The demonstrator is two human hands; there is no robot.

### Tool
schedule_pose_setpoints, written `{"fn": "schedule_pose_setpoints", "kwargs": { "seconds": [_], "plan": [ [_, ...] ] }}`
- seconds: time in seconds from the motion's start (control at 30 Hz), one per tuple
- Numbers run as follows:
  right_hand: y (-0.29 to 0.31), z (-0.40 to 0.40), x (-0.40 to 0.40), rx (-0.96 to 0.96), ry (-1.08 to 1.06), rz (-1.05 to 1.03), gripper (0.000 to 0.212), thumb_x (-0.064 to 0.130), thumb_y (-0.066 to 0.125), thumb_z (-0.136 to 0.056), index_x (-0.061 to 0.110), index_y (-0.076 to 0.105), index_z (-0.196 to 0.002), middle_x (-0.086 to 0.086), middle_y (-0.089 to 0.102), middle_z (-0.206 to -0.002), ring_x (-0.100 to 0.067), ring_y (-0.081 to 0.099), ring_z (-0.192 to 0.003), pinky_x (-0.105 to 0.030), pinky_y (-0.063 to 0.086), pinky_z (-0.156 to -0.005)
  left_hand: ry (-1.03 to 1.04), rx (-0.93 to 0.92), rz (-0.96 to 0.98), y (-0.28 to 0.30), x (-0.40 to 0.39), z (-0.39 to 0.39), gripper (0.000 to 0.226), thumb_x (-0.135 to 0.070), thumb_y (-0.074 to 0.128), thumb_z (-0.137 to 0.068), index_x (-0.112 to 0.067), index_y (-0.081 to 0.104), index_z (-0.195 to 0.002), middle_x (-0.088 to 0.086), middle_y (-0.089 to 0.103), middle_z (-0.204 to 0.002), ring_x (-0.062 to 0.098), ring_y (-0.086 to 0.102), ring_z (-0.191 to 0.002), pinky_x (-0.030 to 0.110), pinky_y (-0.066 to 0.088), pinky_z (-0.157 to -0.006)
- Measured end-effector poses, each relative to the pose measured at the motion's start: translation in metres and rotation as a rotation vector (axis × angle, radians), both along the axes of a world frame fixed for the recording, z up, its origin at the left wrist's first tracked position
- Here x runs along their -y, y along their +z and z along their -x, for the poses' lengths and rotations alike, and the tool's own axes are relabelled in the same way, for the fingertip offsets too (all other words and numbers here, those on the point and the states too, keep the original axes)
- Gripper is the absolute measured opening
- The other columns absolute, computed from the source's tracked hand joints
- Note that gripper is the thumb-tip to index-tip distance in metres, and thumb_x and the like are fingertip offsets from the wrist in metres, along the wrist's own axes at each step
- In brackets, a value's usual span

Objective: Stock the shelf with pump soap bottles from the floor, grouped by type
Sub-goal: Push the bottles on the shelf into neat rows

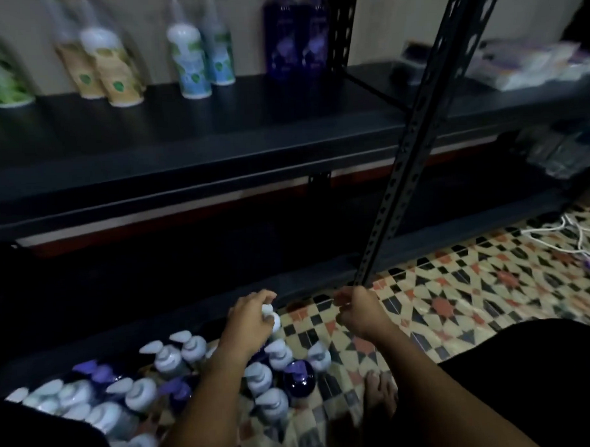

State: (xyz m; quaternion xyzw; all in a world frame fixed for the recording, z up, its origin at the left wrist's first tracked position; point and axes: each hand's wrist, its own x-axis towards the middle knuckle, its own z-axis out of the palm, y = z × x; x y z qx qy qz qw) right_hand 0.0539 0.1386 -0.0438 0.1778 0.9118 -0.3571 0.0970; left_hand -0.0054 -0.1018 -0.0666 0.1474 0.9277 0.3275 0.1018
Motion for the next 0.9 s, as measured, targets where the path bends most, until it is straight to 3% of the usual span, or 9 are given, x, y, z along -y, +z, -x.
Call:
{"fn": "schedule_pose_setpoints", "kwargs": {
  "seconds": [0.07, 0.2, 0.37, 0.53, 0.6, 0.7, 0.77, 0.83, 0.9],
  "plan": [
    [-0.028, -0.002, -0.001, 0.131, 0.083, -0.045, 0.051, -0.003, 0.070, -0.082, 0.010, 0.065, -0.132, -0.007, 0.068, -0.127, -0.023, 0.065, -0.118, -0.037, 0.057, -0.097, -0.172, 0.044, 0.210, -0.016, -0.001, -0.001, 0.050, -0.016, 0.065, -0.086, -0.032, 0.061, -0.134, -0.005, 0.061, -0.130, 0.025, 0.052, -0.126, 0.038, 0.043, -0.104],
    [-0.074, -0.006, 0.004, 0.309, 0.162, -0.112, 0.060, 0.007, 0.081, -0.076, 0.024, 0.064, -0.131, 0.003, 0.065, -0.132, -0.018, 0.063, -0.119, -0.038, 0.055, -0.100, -0.393, -0.003, 0.610, -0.045, -0.008, -0.006, 0.026, -0.019, 0.058, -0.084, -0.031, 0.059, -0.107, 0.005, 0.056, -0.132, 0.031, 0.048, -0.120, 0.038, 0.038, -0.095],
    [-0.109, -0.019, 0.016, 0.285, 0.158, -0.006, 0.036, 0.030, 0.083, -0.082, 0.016, 0.071, -0.114, -0.001, 0.074, -0.111, -0.014, 0.069, -0.102, -0.030, 0.057, -0.091, -0.462, -0.182, 0.937, -0.060, -0.030, -0.020, 0.030, -0.009, 0.053, -0.092, -0.015, 0.062, -0.120, 0.009, 0.068, -0.121, 0.033, 0.050, -0.126, 0.043, 0.022, -0.116],
    [-0.166, -0.033, 0.019, 0.138, 0.017, 0.149, 0.015, 0.025, 0.079, -0.077, 0.025, 0.076, -0.091, 0.006, 0.076, -0.088, -0.006, 0.072, -0.082, -0.037, 0.061, -0.083, -0.435, -0.171, 0.966, -0.071, -0.038, -0.018, 0.026, -0.018, 0.052, -0.098, -0.015, 0.065, -0.120, 0.007, 0.074, -0.115, 0.032, 0.053, -0.125, 0.046, 0.016, -0.124],
    [-0.148, -0.035, 0.027, 0.077, -0.020, 0.209, 0.009, 0.025, 0.078, -0.075, 0.028, 0.077, -0.083, 0.007, 0.076, -0.084, -0.005, 0.072, -0.078, -0.032, 0.062, -0.079, -0.425, -0.178, 0.961, -0.073, -0.037, -0.017, 0.023, -0.020, 0.054, -0.098, -0.016, 0.066, -0.117, 0.007, 0.074, -0.114, 0.032, 0.053, -0.124, 0.047, 0.016, -0.123],
    [-0.131, -0.038, 0.031, 0.044, -0.047, 0.254, 0.027, 0.003, 0.075, -0.081, 0.027, 0.076, -0.070, 0.004, 0.077, -0.076, -0.004, 0.073, -0.073, -0.022, 0.060, -0.073, -0.380, -0.174, 0.926, -0.077, -0.036, -0.019, 0.020, -0.018, 0.057, -0.096, -0.016, 0.069, -0.112, 0.008, 0.073, -0.111, 0.032, 0.055, -0.123, 0.046, 0.018, -0.121],
    [-0.125, -0.039, 0.031, -0.002, -0.047, 0.299, 0.029, -0.003, 0.073, -0.082, 0.022, 0.073, -0.067, 0.000, 0.074, -0.070, -0.001, 0.071, -0.069, -0.022, 0.057, -0.070, -0.366, -0.161, 0.929, -0.074, -0.038, -0.020, 0.020, -0.015, 0.057, -0.096, -0.017, 0.069, -0.111, 0.008, 0.073, -0.111, 0.031, 0.056, -0.121, 0.045, 0.020, -0.121],
    [-0.123, -0.041, 0.029, -0.005, -0.071, 0.360, 0.035, -0.007, 0.073, -0.083, 0.022, 0.068, -0.064, 0.002, 0.068, -0.063, 0.006, 0.066, -0.063, -0.013, 0.051, -0.065, -0.353, -0.142, 0.927, -0.070, -0.040, -0.020, 0.020, -0.013, 0.057, -0.094, -0.018, 0.069, -0.110, 0.007, 0.073, -0.111, 0.030, 0.057, -0.120, 0.043, 0.022, -0.118],
    [-0.117, -0.043, 0.027, -0.026, -0.081, 0.367, 0.023, -0.002, 0.073, -0.087, 0.016, 0.072, -0.073, -0.004, 0.071, -0.069, 0.002, 0.068, -0.065, -0.014, 0.052, -0.066, -0.341, -0.132, 0.893, -0.061, -0.038, -0.020, 0.020, -0.014, 0.060, -0.092, -0.019, 0.068, -0.110, 0.006, 0.072, -0.111, 0.028, 0.059, -0.117, 0.042, 0.024, -0.115]
  ]
}}
